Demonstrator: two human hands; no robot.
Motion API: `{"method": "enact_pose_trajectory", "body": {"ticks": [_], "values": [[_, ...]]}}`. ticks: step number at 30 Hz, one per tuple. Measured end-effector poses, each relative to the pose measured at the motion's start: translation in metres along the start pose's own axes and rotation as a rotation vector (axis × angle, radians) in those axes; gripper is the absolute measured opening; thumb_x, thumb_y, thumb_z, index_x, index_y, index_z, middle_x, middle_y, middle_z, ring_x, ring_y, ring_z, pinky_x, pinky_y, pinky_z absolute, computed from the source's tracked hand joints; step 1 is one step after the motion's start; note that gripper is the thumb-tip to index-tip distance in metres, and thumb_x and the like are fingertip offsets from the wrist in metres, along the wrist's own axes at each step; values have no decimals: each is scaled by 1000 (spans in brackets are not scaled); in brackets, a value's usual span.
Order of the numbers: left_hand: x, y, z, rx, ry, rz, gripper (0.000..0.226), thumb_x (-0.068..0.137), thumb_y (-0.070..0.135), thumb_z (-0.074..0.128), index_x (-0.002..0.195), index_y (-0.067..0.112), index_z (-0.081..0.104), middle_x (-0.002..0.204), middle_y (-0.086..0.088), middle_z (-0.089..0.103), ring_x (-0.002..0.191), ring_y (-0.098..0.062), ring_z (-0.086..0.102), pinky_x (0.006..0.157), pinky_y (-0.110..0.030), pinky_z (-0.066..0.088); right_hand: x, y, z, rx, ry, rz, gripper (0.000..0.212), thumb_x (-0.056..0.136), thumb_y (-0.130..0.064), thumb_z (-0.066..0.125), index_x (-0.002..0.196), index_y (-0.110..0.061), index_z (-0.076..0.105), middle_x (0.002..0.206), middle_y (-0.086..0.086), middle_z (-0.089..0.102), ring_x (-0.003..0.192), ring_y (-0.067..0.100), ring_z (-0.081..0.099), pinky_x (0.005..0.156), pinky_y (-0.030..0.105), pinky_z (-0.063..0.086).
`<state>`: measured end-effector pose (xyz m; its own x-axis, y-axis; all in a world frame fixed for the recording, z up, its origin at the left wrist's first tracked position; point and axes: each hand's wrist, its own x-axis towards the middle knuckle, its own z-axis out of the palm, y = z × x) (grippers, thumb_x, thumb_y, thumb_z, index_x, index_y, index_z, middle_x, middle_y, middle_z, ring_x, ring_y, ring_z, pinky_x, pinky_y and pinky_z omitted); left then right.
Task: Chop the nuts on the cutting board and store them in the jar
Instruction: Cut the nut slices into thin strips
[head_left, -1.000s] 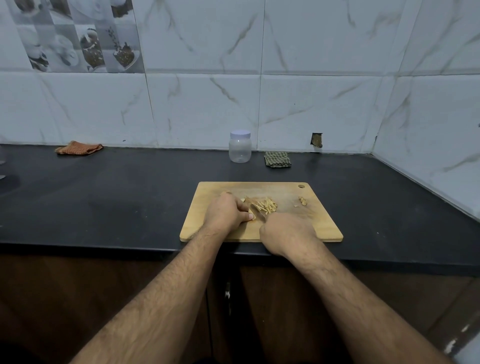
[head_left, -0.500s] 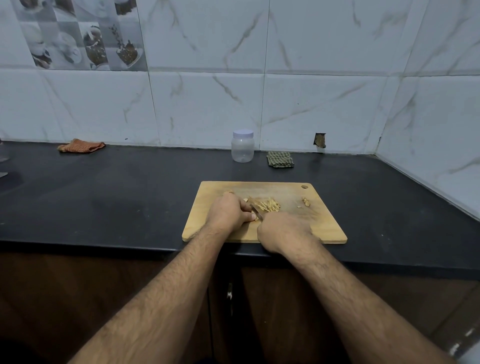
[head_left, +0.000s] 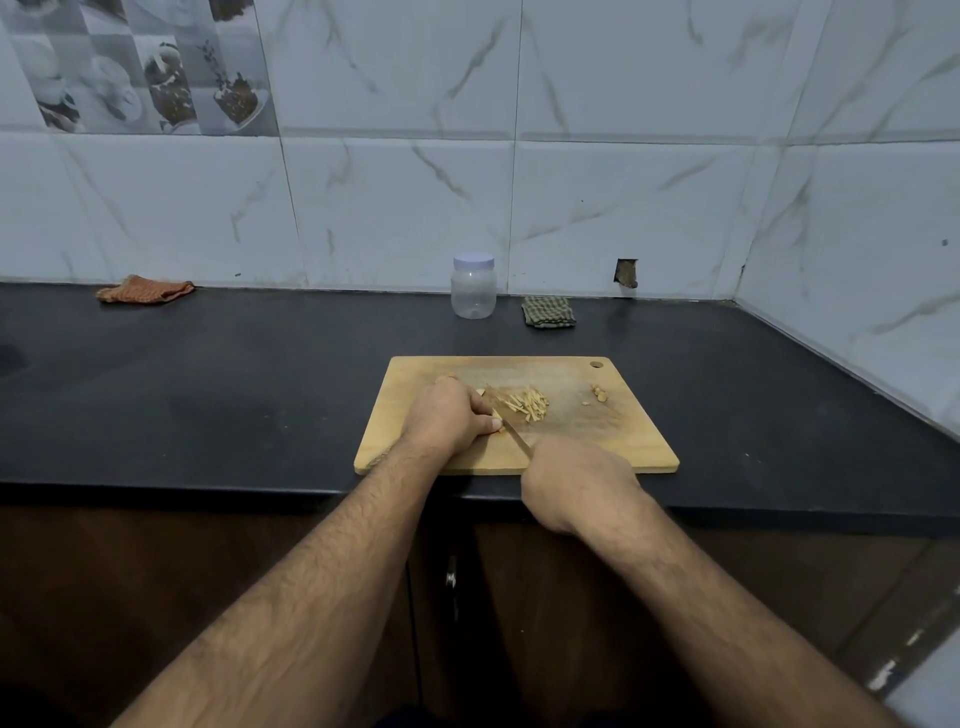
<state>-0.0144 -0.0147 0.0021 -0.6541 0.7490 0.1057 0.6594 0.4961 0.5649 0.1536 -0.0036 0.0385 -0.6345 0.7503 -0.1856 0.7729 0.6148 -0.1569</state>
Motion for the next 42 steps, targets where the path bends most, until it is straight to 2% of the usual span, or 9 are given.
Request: {"method": "enact_pose_trajectory", "body": {"ticks": [4,12,19,24,26,30,33,38,42], "values": [[0,0,0,12,0,17,25,86,34,74,108,25,76,115,7,70,106,-11,61,79,-22,42,-4,4,3,-7,20,-8,23,96,-21,51,118,-19,58,104,-1,62,90,20,57,71,36,43],[1,0,-3,39,-53,34,21,88,34,72,107,27,76,115,9,70,104,-9,60,80,-22,44,5,-3,-3,-3,30,-7,31,94,-16,54,124,-16,59,119,5,62,97,22,56,76,35,47],[3,1,-3,55,-61,30,27,86,34,73,113,30,74,121,8,69,110,-10,59,85,-21,44,7,4,-3,11,37,5,28,96,-20,51,122,-16,60,113,3,61,98,22,58,76,35,48],[1,7,-5,64,-58,12,22,85,40,72,104,31,77,107,7,72,86,-8,56,66,-22,40,4,6,-2,28,44,-7,28,96,-18,49,122,-19,58,114,2,61,100,22,58,80,37,50],[1,8,-3,55,-31,-4,19,84,42,73,99,32,78,103,8,73,82,-7,56,62,-23,40,4,7,-1,38,51,-5,26,96,-17,50,120,-19,59,110,1,60,99,21,58,79,36,50],[0,9,-1,61,0,-22,15,81,42,76,93,33,79,102,9,72,89,-8,60,67,-23,44,4,11,-3,11,50,32,25,95,-17,50,118,-18,61,106,1,60,92,21,56,73,35,47],[-1,7,-2,77,-21,2,16,84,42,73,96,34,78,104,7,72,90,-9,59,69,-24,44,4,9,-4,4,53,32,26,95,-18,50,119,-17,61,110,3,62,95,22,58,75,35,48],[-2,7,-3,129,-64,32,19,89,39,69,106,32,76,108,4,71,101,-13,62,85,-27,50,9,3,-7,-13,78,-16,30,97,-18,45,122,-14,59,119,6,63,102,25,59,75,34,46],[-2,7,-5,100,-60,20,23,83,43,74,103,33,77,108,4,70,101,-12,62,86,-29,51,13,-4,-11,-32,60,-48,32,98,-19,43,125,-13,60,120,7,63,105,25,61,79,34,48]]}}
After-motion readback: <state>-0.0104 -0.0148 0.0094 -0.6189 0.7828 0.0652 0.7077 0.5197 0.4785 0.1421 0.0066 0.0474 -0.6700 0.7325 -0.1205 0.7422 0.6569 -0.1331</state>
